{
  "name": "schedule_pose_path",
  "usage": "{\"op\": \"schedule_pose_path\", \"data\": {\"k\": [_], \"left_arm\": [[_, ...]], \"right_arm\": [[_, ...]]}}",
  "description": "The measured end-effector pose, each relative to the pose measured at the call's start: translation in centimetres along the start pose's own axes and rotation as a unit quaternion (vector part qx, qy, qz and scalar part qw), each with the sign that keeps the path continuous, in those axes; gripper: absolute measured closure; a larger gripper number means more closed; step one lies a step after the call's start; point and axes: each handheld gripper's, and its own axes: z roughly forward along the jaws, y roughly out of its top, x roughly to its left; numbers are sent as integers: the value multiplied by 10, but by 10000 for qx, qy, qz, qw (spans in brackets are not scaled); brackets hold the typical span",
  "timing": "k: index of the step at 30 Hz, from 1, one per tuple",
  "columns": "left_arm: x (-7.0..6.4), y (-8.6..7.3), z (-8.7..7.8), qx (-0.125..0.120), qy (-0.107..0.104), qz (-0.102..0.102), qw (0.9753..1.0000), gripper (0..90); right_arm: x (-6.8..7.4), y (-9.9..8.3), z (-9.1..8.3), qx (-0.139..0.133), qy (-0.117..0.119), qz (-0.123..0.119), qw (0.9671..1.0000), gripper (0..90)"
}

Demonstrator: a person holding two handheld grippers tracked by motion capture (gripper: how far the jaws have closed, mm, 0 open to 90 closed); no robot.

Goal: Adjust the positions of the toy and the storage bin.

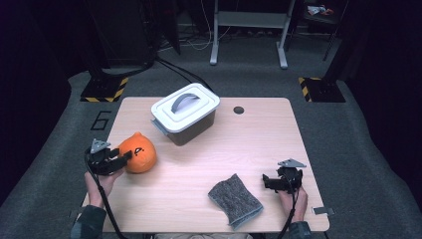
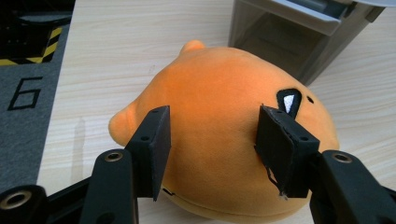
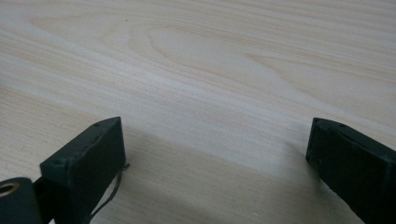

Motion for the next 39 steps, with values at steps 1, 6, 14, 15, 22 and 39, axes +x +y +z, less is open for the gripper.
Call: {"op": "schedule_pose_path", "data": {"k": [1,6,14,15,22,39], "left_arm": [[0,0,0,0,0,0,10000,446],[-6,7,-2,-89,-149,95,9998,389],[-23,26,6,-136,-479,386,9980,247],[-27,29,9,-112,-489,438,9978,247],[-40,49,21,-141,-801,576,9950,120],[-62,87,56,-80,-1197,815,9894,59]], "right_arm": [[0,0,0,0,0,0,10000,36],[0,0,0,0,1,0,10000,37],[0,0,0,1,5,1,10000,37],[0,0,0,1,4,3,10000,37],[0,0,0,0,5,4,10000,37],[0,0,0,-1,15,5,10000,37]]}}
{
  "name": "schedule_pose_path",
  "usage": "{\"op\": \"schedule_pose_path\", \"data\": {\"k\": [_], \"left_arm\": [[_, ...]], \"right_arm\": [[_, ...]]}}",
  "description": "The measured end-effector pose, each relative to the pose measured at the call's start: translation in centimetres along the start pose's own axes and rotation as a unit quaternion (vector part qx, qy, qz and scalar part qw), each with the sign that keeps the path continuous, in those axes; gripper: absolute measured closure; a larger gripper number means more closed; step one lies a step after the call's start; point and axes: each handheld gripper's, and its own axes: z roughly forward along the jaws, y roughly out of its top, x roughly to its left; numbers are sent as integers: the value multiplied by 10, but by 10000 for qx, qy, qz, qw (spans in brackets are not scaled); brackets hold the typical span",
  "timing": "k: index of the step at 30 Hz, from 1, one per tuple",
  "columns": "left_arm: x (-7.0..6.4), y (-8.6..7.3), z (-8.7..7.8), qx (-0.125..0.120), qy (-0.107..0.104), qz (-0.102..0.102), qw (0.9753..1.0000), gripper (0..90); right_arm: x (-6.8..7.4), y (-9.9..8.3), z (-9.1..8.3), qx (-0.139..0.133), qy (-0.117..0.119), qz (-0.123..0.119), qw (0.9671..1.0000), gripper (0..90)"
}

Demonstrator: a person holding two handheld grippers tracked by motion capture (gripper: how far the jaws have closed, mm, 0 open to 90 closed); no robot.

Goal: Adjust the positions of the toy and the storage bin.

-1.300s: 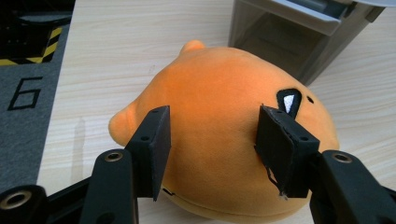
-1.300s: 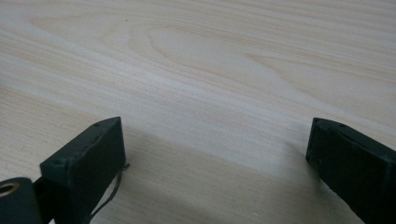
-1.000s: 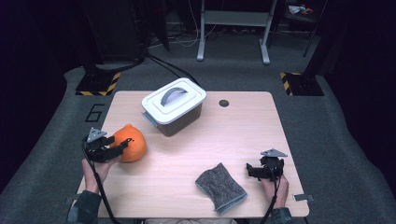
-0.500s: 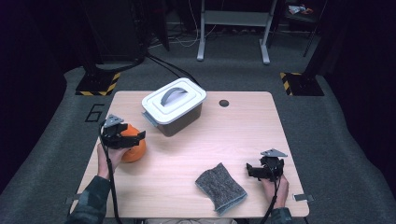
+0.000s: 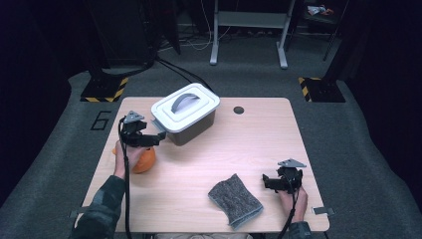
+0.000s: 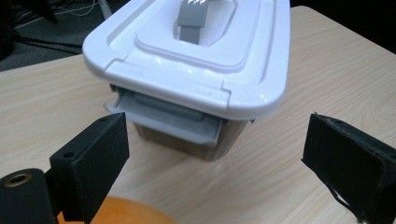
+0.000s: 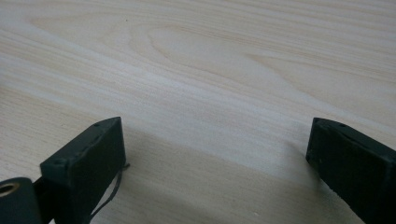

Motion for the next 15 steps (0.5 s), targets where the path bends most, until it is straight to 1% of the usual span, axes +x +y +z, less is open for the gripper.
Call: {"op": "schedule_pose_path", "data": {"k": [2,3,5,10,12,14,15], "left_arm": [[0,2,2,20,-23,17,10000,57],[0,7,9,70,-57,16,10000,40],[1,9,12,97,-99,4,9999,18],[3,21,25,133,-81,41,9999,5],[4,25,30,124,-31,145,9998,7],[6,29,35,157,-95,105,9998,5],[7,31,37,151,-90,152,9997,17]], "right_arm": [[0,0,0,-2,-1,0,10000,37],[0,0,0,1,2,-2,10000,37],[0,0,0,-1,1,-1,10000,36],[0,0,0,3,6,-6,10000,37],[0,0,0,6,8,-3,10000,37],[0,0,0,6,9,-6,10000,37],[0,0,0,4,9,-5,10000,37]]}}
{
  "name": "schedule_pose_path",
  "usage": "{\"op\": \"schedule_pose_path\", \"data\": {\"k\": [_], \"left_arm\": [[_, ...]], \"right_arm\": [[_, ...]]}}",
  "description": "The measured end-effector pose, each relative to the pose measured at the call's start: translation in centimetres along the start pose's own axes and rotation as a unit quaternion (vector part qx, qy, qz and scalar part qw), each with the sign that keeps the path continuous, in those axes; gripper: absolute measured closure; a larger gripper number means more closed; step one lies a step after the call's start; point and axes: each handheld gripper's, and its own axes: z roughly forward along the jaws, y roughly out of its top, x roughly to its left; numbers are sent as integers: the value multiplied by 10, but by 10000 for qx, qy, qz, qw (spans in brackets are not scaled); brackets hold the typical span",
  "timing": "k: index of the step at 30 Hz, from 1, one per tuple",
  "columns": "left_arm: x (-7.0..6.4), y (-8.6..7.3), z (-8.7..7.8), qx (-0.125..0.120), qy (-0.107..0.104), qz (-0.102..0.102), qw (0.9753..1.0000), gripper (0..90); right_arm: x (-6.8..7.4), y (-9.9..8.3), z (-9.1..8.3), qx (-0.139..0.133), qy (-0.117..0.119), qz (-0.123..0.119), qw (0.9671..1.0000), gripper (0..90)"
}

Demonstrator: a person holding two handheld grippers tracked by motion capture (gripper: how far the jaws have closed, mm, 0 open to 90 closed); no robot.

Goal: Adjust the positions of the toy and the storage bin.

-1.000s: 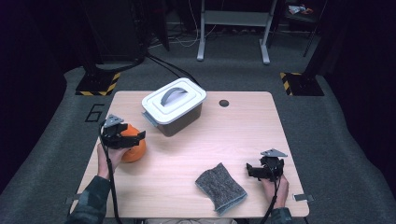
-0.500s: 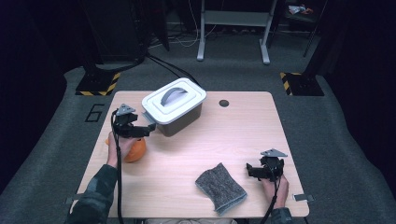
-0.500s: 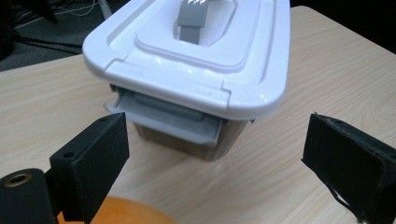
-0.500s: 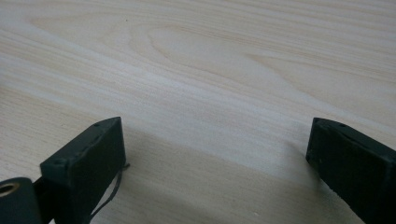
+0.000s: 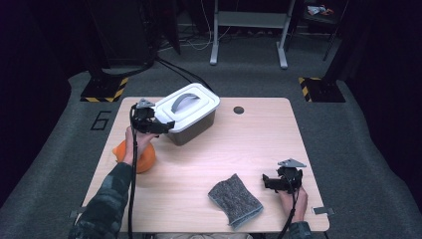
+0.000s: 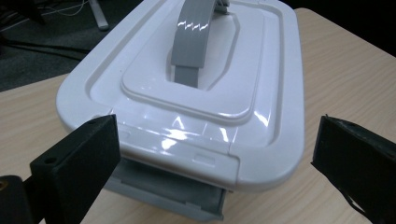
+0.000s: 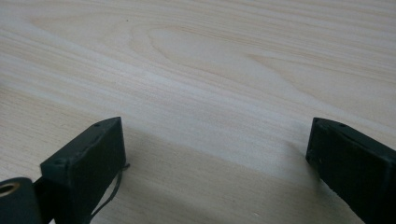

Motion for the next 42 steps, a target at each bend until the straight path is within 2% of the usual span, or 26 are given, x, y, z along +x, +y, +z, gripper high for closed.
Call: {"op": "schedule_pose_path", "data": {"k": [2,6,7,9,10,12,13,14,15,16,17,18,19,20,22,23,24,26,27,28,29,30,31,34,42], "left_arm": [[1,2,4,-61,9,91,9999,41],[5,8,12,-70,-56,77,9999,117],[6,9,13,-71,-83,91,9999,170],[5,13,15,-207,24,188,9996,194],[6,15,18,-173,0,230,9996,258],[8,18,23,-174,-6,208,9996,267],[9,20,25,-146,-29,203,9997,327],[10,21,27,-152,-36,201,9997,327],[11,22,31,-127,59,309,9994,328],[12,22,34,-63,20,351,9994,351],[13,23,38,-5,-7,326,9995,365],[14,24,40,74,67,341,9994,365],[15,25,43,35,70,283,9996,365],[17,26,44,23,-42,194,9998,407],[18,28,45,35,62,282,9996,430],[18,28,47,28,9,287,9996,462],[17,27,49,58,65,314,9995,462],[16,26,52,10,44,239,9997,489],[17,26,53,1,99,238,9997,537],[16,26,54,-44,130,230,9996,537],[16,26,55,-69,73,236,9997,581],[16,26,55,-110,85,236,9996,581],[15,26,56,-105,47,243,9996,653],[13,26,57,-56,64,253,9996,659],[10,25,56,-37,-61,305,9995,670]], "right_arm": [[0,0,0,1,2,-4,10000,37],[0,0,0,1,3,-4,10000,37],[0,0,0,1,3,-4,10000,37],[0,0,0,1,3,-3,10000,37],[0,0,0,-1,2,-1,10000,37],[0,0,0,0,3,-5,10000,38],[0,0,0,0,3,-3,10000,38],[0,0,0,0,3,-3,10000,38],[0,0,0,0,4,-3,10000,38],[0,0,0,0,4,-2,10000,38],[0,0,0,-1,3,-1,10000,38],[0,0,0,0,4,-3,10000,38],[0,0,0,0,4,-3,10000,38],[0,0,0,-2,5,-3,10000,38],[0,0,0,-1,7,-4,10000,38],[0,0,0,-5,9,-10,10000,38],[0,0,0,-5,9,-10,10000,38],[0,0,0,-6,8,-10,10000,38],[0,0,0,-6,9,-11,10000,38],[0,0,0,-6,9,-11,10000,38],[0,0,0,-5,8,-6,10000,38],[0,0,0,-5,8,-6,10000,38],[0,0,0,-6,9,-9,10000,38],[0,0,0,-5,8,-8,10000,38],[0,0,0,-4,6,-2,10000,39]]}}
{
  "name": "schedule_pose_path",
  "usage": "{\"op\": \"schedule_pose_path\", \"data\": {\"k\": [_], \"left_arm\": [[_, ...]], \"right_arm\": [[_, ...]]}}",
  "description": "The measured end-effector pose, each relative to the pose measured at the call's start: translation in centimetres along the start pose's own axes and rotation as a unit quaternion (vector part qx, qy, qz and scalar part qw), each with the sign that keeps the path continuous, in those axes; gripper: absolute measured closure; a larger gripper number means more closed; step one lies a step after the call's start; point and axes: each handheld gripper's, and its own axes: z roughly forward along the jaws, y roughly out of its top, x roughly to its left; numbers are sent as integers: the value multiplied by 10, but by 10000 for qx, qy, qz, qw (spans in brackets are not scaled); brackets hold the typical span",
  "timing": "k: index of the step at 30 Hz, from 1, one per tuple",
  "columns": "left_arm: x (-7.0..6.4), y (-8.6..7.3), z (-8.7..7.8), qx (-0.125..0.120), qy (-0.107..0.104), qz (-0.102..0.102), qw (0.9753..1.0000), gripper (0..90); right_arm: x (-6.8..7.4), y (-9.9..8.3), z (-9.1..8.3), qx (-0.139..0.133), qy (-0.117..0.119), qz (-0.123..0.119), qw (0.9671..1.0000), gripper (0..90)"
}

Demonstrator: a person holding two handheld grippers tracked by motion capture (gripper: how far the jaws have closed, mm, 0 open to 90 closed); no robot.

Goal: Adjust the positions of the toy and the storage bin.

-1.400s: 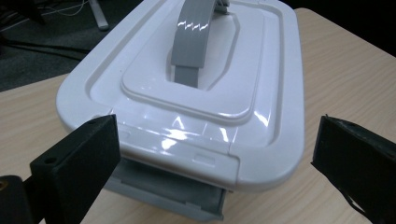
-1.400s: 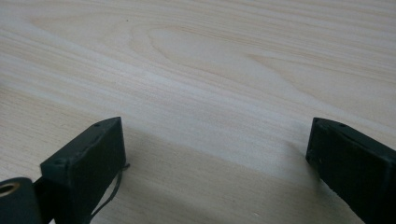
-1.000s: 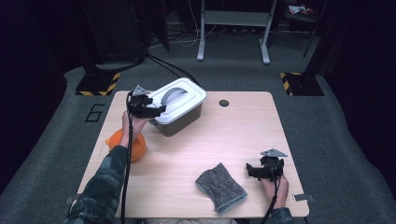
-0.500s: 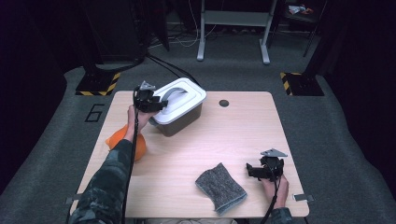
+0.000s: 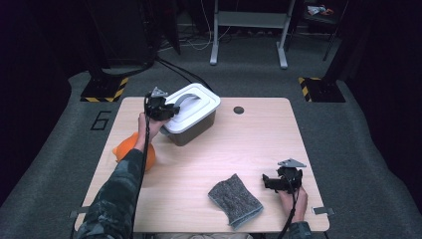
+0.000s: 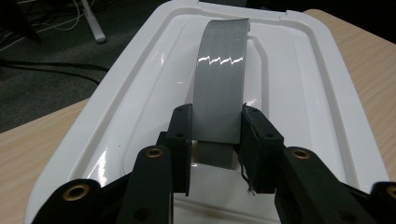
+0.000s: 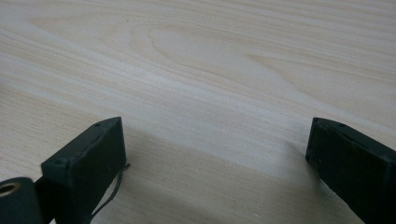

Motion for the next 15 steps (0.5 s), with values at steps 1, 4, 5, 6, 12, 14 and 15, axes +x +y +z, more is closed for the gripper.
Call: {"op": "schedule_pose_path", "data": {"k": [1,4,5,6,12,14,15], "left_arm": [[-1,0,0,9,15,-15,10000,670],[-4,-1,0,-49,-13,-12,10000,671],[-5,-2,-1,-46,-9,-21,10000,671],[-6,-2,-1,-66,-41,-6,10000,671],[-14,-5,-2,-102,-124,18,9999,670],[-17,-5,-3,-82,-179,-8,9998,670],[-18,-4,-3,-66,-191,7,9998,669]], "right_arm": [[0,0,0,-4,3,-9,10000,39],[0,0,0,-4,3,-8,10000,39],[0,0,0,-3,3,-6,10000,39],[0,0,0,-5,4,-7,10000,39],[0,0,0,-6,4,-6,10000,39],[0,0,0,-6,3,-8,10000,39],[0,0,0,-7,4,-8,10000,39]]}}
